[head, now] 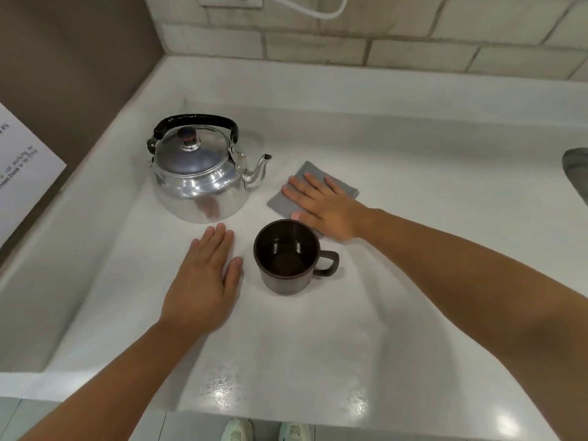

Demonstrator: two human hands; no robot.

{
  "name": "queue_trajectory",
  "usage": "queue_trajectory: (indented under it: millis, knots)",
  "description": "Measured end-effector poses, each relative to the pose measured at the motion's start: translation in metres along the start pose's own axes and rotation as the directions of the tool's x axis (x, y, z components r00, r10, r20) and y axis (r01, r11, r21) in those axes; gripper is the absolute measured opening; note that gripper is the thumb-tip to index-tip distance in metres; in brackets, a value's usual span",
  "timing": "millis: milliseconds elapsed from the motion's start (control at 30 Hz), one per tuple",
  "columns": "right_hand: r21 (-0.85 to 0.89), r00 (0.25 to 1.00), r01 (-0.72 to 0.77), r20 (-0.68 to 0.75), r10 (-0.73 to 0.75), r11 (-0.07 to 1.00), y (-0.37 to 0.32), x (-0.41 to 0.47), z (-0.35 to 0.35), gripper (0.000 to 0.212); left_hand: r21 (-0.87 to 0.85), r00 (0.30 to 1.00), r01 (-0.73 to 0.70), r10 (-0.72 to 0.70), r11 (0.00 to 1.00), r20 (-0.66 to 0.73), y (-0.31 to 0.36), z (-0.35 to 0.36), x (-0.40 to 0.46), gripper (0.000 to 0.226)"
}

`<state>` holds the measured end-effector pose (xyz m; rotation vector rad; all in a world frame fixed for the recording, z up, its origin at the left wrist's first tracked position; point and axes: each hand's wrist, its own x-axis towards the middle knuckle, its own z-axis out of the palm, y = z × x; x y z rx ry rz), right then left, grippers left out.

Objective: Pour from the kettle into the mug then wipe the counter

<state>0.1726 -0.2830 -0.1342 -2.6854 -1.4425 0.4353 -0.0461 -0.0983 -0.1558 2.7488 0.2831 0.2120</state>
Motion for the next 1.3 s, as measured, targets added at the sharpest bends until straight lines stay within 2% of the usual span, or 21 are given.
queue_trajectory:
  millis: [67, 167, 300, 400, 633, 1033, 1133, 1200, 1300]
  knots:
    - [0.02, 0.992, -0.117, -0.045, 0.118, 0.993, 0.004, -0.007, 0.001, 0.062, -0.005, 1.0, -0.003, 0.003, 1.0, 0.0, -0.001, 0.0, 0.0, 0.058]
    - [0.073, 0.937, -0.326, -0.108, 0.333, 0.942, 0.001, -0.03, 0.009, 0.062, -0.024, 1.0, -0.002, 0.002, 1.0, -0.02, 0.001, -0.002, -0.001, 0.056]
    - [0.176, 0.82, -0.53, -0.145, 0.554, 0.83, -0.017, -0.085, 0.031, 0.063, -0.038, 0.999, -0.018, 0.017, 0.999, -0.033, 0.001, -0.003, -0.001, 0.055]
    - [0.244, 0.723, -0.629, -0.167, 0.671, 0.738, -0.051, -0.128, 0.05, 0.063, -0.027, 0.999, -0.031, 0.031, 0.999, -0.02, 0.0, -0.003, 0.0, 0.054]
    - [0.269, 0.692, -0.657, -0.155, 0.705, 0.704, -0.139, -0.192, 0.084, 0.063, -0.031, 0.999, -0.047, 0.047, 0.998, -0.002, -0.005, -0.002, 0.0, 0.054]
    - [0.248, 0.65, -0.702, -0.162, 0.743, 0.668, -0.158, -0.203, 0.085, 0.063, -0.033, 0.998, -0.053, 0.054, 0.998, 0.04, -0.002, -0.008, 0.0, 0.054]
    - [0.25, 0.65, -0.715, -0.105, 0.753, 0.653, -0.161, -0.204, 0.082, 0.064, -0.02, 0.989, -0.038, 0.041, 0.999, 0.142, -0.002, -0.018, 0.002, 0.056]
    - [0.212, 0.67, -0.716, -0.056, 0.74, 0.665, -0.158, -0.205, 0.072, 0.065, 0.056, 0.971, -0.036, 0.021, 0.998, 0.24, -0.001, -0.03, 0.008, 0.06]
    - [0.268, 0.667, -0.726, 0.05, 0.744, 0.633, -0.141, -0.203, 0.024, 0.057, 0.133, 0.904, -0.017, -0.041, 0.991, 0.425, 0.009, -0.07, 0.024, 0.067]
